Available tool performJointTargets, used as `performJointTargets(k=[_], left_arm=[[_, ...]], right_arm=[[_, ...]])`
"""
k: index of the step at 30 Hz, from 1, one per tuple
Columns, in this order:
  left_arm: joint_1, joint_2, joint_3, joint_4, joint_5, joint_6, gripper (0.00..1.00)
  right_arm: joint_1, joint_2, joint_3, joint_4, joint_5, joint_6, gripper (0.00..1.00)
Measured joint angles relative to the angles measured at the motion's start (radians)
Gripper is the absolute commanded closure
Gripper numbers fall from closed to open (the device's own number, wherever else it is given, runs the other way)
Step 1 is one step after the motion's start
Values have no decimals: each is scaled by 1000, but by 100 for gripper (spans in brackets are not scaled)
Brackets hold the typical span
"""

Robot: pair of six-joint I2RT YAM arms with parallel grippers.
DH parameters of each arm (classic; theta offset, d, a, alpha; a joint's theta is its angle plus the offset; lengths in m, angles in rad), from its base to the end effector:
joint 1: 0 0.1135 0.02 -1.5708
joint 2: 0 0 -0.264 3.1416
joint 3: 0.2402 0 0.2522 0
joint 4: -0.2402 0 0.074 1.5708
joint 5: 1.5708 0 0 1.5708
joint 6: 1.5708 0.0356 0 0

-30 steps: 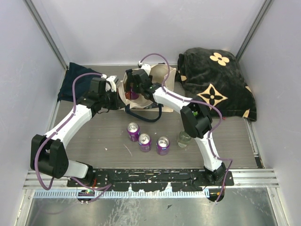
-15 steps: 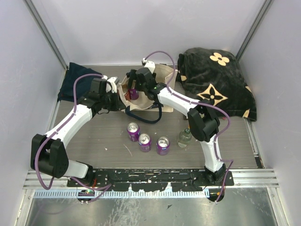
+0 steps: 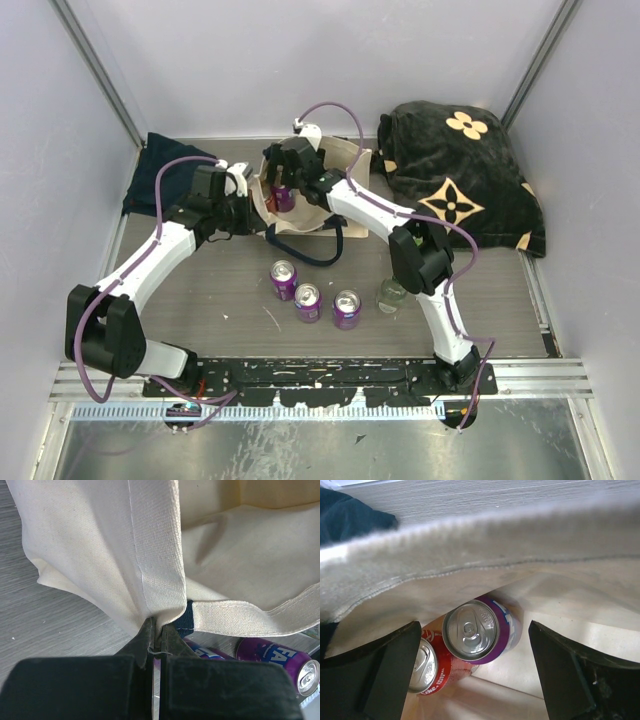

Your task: Take the beverage out of the canvas bag

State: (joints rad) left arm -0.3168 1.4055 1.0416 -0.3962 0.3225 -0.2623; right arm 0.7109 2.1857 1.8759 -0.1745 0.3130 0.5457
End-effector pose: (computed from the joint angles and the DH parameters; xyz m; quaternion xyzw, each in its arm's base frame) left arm 0.2862 -0.1057 0.2685 0.0880 0.9050 -0.2525 0.3309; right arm 0.4007 0.3306 0.2614 0.0105 0.8493 0.1922 0.4915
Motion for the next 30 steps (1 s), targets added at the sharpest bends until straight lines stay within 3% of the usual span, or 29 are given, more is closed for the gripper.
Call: performJointTargets(k=[6,20,30], left_arm=[[0,0,0,7,0,-3,99],[0,-47,12,-47,-43,-11,98],[1,-98,62,-103,-103,-11,98]], right_arm=[[10,34,50,-34,4,-26,5],[46,18,-14,-18,62,-85,5],[47,62,105,-66,55,-84,6]])
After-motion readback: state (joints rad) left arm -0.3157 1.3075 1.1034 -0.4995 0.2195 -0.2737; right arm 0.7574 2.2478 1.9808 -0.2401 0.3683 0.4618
